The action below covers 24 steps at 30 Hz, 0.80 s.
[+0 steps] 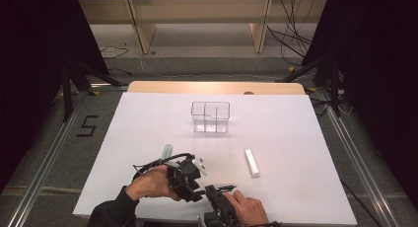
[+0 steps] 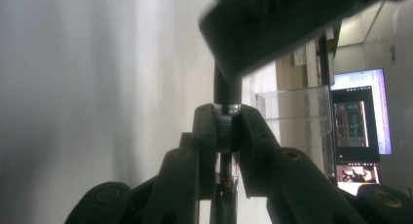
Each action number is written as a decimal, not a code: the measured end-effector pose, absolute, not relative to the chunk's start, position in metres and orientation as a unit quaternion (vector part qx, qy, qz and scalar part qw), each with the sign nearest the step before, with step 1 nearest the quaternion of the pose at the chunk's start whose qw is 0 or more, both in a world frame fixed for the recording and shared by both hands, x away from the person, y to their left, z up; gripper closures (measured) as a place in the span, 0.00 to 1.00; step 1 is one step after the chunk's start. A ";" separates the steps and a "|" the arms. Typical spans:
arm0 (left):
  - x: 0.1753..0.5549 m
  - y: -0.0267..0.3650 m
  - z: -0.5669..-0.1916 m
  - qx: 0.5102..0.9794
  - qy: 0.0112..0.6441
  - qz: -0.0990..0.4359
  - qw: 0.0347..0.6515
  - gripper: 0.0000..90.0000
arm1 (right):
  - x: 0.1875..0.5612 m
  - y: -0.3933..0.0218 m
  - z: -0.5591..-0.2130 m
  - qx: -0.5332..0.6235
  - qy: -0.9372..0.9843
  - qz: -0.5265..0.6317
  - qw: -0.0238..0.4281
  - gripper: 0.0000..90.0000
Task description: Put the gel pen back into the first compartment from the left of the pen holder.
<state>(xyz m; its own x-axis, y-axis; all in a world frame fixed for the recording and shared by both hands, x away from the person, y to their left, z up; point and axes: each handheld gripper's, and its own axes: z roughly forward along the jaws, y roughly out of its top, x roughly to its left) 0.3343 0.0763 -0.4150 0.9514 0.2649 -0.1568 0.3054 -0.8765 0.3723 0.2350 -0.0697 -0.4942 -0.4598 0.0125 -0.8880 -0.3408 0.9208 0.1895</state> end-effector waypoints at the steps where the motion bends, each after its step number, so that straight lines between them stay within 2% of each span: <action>1: 0.335 0.078 -0.414 0.967 0.148 -0.049 0.203 0.51 | 0.236 -0.071 -0.494 -0.097 0.837 0.174 0.510 0.89; 7: 0.334 0.095 -0.409 0.961 0.145 -0.035 0.232 0.28 | 0.240 -0.083 -0.492 -0.081 0.837 0.170 0.514 0.89; 13: 0.337 0.113 -0.407 0.952 0.166 -0.014 0.257 0.22 | 0.248 -0.098 -0.486 -0.045 0.840 0.192 0.506 0.89; 24: 0.351 0.131 -0.417 0.927 0.202 0.032 0.315 0.17 | 0.263 -0.114 -0.472 0.026 0.842 0.250 0.477 0.89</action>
<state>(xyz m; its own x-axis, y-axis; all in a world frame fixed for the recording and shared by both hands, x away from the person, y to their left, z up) 0.3511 0.1310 -0.4170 0.9163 0.3948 -0.0673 0.3540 -0.7199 0.5970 0.2628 -0.1145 -0.4721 -0.5440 0.2824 -0.7901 -0.1944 0.8737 0.4460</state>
